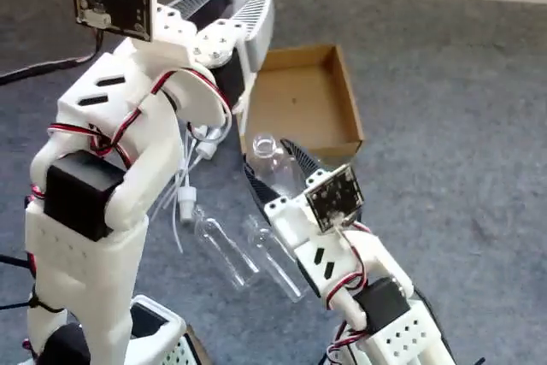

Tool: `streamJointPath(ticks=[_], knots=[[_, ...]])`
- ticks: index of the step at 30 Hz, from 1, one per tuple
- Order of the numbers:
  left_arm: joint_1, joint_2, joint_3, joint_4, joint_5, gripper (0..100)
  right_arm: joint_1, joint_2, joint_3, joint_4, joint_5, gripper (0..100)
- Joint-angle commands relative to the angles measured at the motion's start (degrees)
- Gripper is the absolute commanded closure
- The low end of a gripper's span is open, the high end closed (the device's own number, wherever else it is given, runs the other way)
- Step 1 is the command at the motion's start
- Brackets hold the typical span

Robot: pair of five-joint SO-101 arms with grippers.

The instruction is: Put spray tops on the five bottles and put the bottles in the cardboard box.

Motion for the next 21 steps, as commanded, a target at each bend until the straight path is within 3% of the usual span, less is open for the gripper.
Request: streamJointPath(ticks=[1, 7, 14, 21], knots=[[2.0, -0.9, -1.9, -3.3, 0.9, 96, -0.5, -3.4, 0.3, -1.9, -0.7, 99.5], [2.2, -0.9, 1.6, -3.7, 0.9, 96, -0.5, -3.7, 0.6, -1.9, -0.7, 99.5], [2.3, -0.9, 9.9, -10.8, 1.1, 99, -0.3, -3.7, 0.7, -1.9, -0.7, 99.5], [3.6, -1.5, 9.9, -10.7, 1.2, 99, -0.2, -3.6, 0.7, -1.9, -0.7, 99.5]])
